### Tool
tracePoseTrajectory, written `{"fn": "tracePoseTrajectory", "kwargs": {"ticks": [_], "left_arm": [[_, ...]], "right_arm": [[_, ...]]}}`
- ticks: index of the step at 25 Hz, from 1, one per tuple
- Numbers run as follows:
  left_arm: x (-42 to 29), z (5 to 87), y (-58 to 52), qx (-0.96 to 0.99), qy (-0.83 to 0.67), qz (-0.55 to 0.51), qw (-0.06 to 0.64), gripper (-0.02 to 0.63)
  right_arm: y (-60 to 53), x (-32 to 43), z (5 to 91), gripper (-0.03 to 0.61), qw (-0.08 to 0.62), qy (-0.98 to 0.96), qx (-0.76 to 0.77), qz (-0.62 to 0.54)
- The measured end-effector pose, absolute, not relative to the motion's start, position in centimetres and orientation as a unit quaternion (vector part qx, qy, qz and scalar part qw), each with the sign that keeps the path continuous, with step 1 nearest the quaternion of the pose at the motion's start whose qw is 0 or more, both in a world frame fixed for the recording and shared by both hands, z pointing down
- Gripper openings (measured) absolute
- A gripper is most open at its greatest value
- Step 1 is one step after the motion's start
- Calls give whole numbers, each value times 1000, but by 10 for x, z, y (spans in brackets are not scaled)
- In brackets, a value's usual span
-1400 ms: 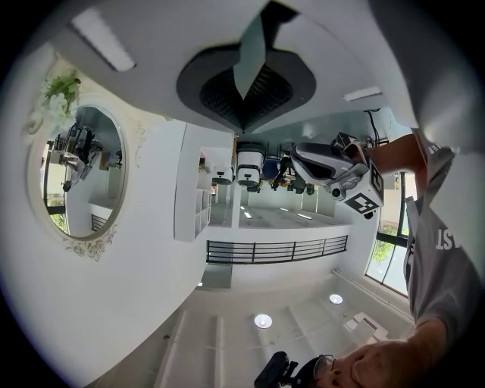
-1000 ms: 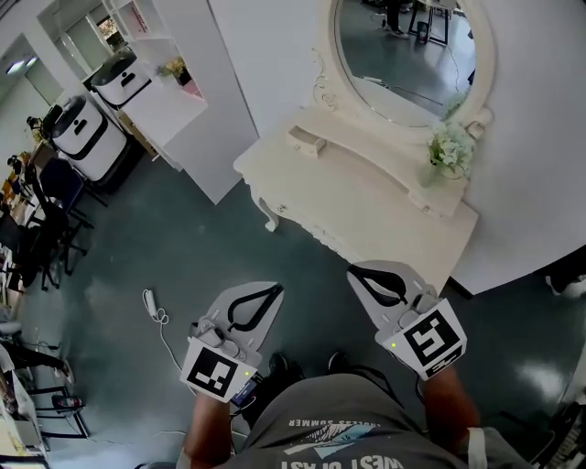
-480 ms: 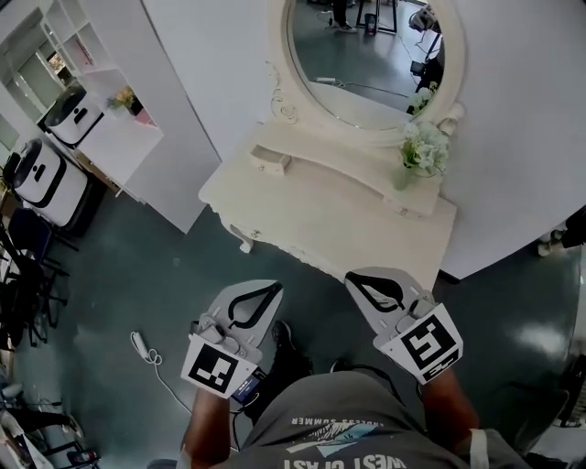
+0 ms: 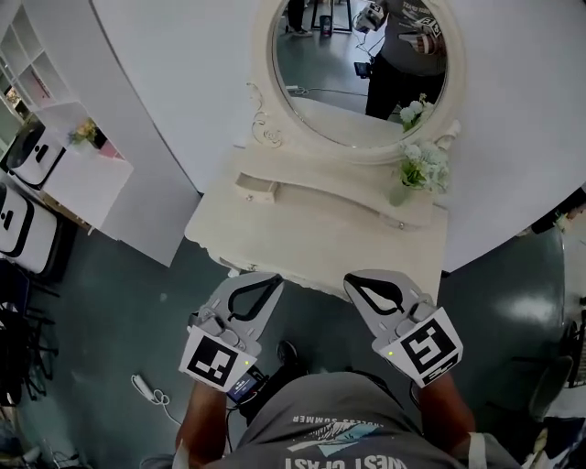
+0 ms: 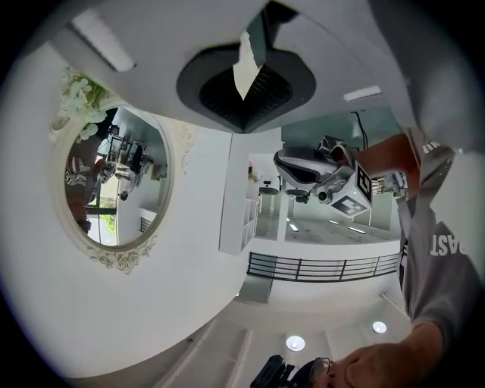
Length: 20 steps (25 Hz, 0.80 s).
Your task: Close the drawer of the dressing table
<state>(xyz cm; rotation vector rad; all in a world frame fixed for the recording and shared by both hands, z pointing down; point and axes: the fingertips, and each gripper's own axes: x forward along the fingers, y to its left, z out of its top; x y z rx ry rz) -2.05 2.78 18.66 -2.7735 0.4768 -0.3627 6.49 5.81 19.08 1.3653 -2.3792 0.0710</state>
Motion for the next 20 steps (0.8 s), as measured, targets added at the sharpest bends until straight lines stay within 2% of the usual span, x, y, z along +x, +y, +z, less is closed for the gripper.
{"fn": "tracePoseTrajectory", "kwargs": {"ticks": [12,20], "left_arm": [[-60,189,-54,-976,117,-97,154,3],[-78,194,-95,-977,137,-94,136,3]], "right_arm": [[-14,31,188,2,215,-811,543,25],[-53,15,194,2,229,-816,530,28]]}}
